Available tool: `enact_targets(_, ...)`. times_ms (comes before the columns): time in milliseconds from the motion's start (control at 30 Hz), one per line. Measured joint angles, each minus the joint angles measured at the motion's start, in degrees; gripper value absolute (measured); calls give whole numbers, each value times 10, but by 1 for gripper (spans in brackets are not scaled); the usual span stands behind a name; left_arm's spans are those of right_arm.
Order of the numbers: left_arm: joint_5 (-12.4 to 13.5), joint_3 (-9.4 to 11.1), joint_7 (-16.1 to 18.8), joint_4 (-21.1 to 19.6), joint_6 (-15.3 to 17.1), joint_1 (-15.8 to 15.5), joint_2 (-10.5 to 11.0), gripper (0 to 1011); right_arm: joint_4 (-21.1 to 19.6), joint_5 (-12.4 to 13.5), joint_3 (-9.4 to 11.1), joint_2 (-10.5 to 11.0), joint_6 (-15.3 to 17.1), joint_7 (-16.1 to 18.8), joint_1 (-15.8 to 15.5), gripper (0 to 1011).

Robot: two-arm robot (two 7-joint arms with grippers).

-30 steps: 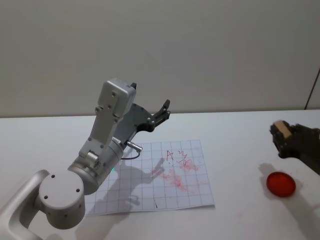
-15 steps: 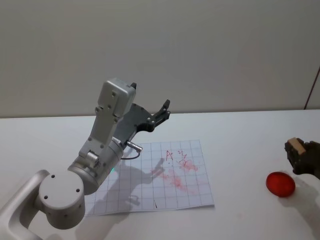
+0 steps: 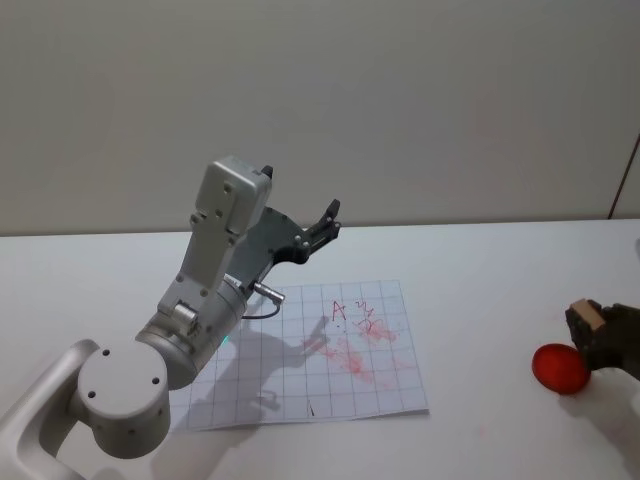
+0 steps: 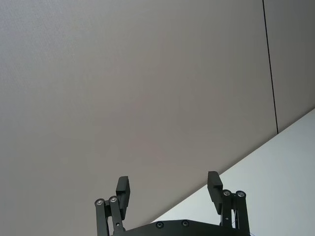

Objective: Use the one hand to pick up the stamp and affix it onto the A4 paper.

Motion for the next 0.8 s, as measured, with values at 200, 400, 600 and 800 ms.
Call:
enact_targets(200, 0, 0, 0, 0, 0, 0, 0, 1001, 15, -19, -7, -5, 3, 15, 8, 219)
enact_targets(400, 0, 0, 0, 0, 0, 0, 0, 1001, 27, -36, -14, -9, 7, 26, 14, 219)
enact_targets(600, 0, 0, 0, 0, 0, 0, 0, 1001, 35, -48, -18, -11, 11, 32, 16, 219)
enact_targets(800, 0, 0, 0, 0, 0, 0, 0, 1001, 39, -54, -20, -12, 13, 35, 17, 219)
